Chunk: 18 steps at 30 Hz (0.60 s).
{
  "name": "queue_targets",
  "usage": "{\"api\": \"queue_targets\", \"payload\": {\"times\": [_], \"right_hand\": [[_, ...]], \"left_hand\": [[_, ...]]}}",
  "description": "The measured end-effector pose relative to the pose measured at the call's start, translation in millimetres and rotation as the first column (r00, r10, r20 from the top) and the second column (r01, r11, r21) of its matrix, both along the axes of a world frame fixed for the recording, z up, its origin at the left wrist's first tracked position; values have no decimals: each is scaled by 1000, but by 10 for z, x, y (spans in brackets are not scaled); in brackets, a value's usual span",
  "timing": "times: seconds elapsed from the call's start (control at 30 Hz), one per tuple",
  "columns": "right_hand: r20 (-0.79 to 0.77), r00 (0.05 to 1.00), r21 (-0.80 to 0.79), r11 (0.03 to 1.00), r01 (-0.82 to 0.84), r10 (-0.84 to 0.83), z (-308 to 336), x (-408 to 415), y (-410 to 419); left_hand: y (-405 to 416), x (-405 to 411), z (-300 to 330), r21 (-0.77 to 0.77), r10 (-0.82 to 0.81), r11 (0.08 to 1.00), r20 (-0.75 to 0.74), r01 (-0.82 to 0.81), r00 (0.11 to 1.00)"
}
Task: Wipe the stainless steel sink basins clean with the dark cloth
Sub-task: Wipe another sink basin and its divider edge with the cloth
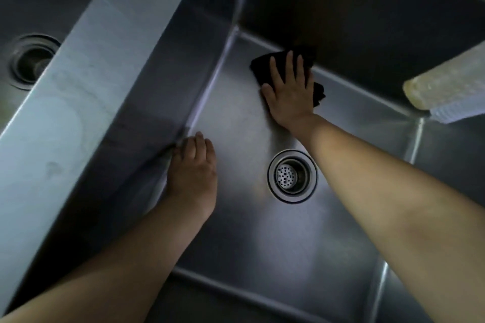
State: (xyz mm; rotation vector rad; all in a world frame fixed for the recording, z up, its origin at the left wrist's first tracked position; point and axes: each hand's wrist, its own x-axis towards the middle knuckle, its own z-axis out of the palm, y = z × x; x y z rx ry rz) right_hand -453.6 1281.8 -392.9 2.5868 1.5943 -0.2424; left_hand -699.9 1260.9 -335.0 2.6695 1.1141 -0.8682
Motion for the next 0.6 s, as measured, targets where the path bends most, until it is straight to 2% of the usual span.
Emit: {"api": "queue_targets", "payload": {"times": [0.13,0.33,0.43,0.6], "right_hand": [[-22,980,-19,980,-197,197,32,-155,-112],[-64,869,-23,870,-492,490,27,-544,-106],[-73,882,-12,884,-468,466,37,-410,152],[-68,959,20,961,-276,276,3,-227,295]], "left_hand": [[-26,-28,-12,19,-25,1000,4,25,1000],[-28,-33,-67,22,-27,999,25,27,999],[-35,-28,-95,31,-31,999,10,30,999],[-12,-28,-108,56,-63,996,-18,64,998]]}}
